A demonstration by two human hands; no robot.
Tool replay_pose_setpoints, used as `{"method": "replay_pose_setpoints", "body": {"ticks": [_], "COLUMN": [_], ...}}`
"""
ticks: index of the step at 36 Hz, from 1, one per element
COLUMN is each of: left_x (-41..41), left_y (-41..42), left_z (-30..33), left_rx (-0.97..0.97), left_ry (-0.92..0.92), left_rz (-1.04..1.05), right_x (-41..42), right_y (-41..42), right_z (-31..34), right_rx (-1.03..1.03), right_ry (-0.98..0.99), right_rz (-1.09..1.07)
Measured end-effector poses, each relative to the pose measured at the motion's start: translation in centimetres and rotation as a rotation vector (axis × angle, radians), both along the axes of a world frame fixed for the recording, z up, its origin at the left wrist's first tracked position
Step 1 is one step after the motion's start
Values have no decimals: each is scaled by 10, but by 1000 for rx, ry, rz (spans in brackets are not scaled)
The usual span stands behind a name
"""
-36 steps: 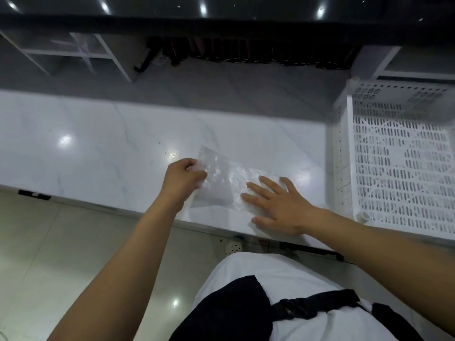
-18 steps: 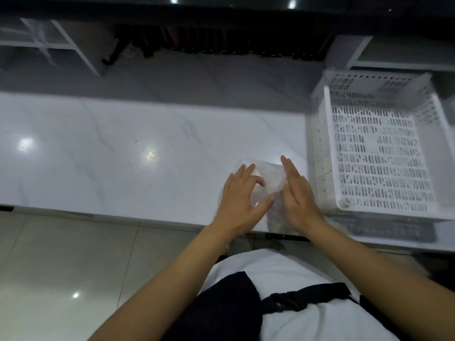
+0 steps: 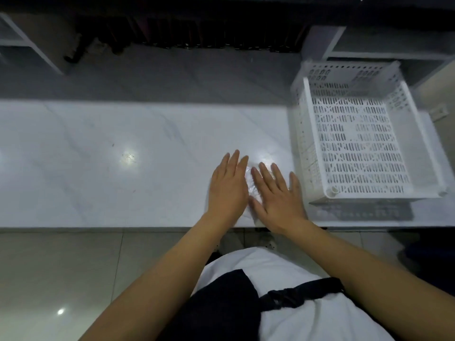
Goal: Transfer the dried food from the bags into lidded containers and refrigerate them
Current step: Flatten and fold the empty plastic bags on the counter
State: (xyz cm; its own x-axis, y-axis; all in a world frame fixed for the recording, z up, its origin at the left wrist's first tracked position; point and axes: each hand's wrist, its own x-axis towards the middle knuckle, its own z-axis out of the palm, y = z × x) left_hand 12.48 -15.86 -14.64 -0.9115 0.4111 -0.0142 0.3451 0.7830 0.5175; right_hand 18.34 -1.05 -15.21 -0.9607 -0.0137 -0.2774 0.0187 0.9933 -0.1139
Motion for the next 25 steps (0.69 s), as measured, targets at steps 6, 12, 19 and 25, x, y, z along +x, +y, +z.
{"method": "replay_pose_setpoints", "body": {"ticks": [6, 12, 19, 25], "left_x": [-9, -16, -26, -19], "left_y": [-8, -19, -31, -50], "left_z": [-24, -25, -12, 9], "left_rx": [-258, -316, -98, 255], "left_ry": [38, 37, -82, -349], "left_rz": [-109, -137, -181, 82], "right_x": [2, 0, -1, 7], "right_y": [-2, -4, -13, -31], "right_z": [-1, 2, 13, -7], "right_rx": [23, 32, 10, 9], "right_ry": [11, -23, 100, 24], "right_rz": [-35, -40, -123, -118]}}
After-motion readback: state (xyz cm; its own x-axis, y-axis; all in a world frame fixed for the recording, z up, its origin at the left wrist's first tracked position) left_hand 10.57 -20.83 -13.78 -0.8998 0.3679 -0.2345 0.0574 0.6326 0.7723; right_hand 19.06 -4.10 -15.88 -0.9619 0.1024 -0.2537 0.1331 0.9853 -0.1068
